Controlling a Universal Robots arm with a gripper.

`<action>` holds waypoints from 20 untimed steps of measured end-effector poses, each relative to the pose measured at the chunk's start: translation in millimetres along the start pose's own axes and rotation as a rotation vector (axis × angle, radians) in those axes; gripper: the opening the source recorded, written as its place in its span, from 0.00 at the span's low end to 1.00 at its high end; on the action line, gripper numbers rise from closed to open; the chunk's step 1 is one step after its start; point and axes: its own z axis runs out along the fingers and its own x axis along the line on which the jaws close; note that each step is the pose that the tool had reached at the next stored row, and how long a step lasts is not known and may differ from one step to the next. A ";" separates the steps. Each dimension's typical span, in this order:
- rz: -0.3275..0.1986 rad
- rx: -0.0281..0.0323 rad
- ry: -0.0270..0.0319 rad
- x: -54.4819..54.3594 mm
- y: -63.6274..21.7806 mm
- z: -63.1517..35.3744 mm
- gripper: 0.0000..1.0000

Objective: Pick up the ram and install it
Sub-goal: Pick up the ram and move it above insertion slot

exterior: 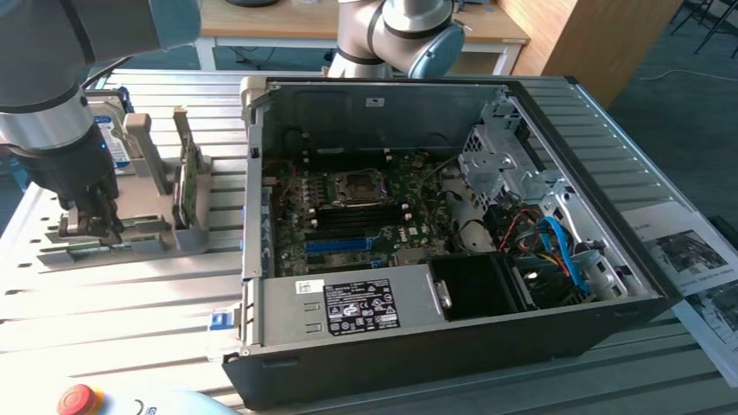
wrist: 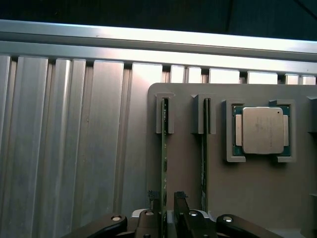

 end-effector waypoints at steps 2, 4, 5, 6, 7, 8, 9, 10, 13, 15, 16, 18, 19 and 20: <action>0.000 0.0000 0.0000 0.0 -0.1 1.4 0.25; 0.000 -0.0001 0.0000 0.0 -0.1 2.8 0.25; 0.000 0.0000 0.0000 0.0 -0.1 3.4 0.25; 0.000 0.0000 0.0000 0.0 -0.1 3.9 0.25; 0.000 -0.0001 0.0000 0.0 -0.1 4.2 0.25; 0.000 -0.0001 0.0000 0.0 -0.2 4.7 0.25; 0.000 -0.0001 0.0000 -0.1 -0.2 5.1 0.25; 0.000 -0.0001 0.0000 0.0 -0.2 5.6 0.25; 0.000 -0.0002 0.0001 0.0 -0.2 5.7 0.25; 0.000 0.0000 0.0000 0.0 -0.3 6.0 0.25; 0.000 0.0003 -0.0003 -0.1 -0.3 6.6 0.25; 0.000 0.0000 0.0000 -0.1 -0.3 6.9 0.25; 0.000 -0.0001 0.0000 -0.1 -0.3 6.9 0.25; 0.000 -0.0001 0.0000 -0.1 -0.3 6.9 0.25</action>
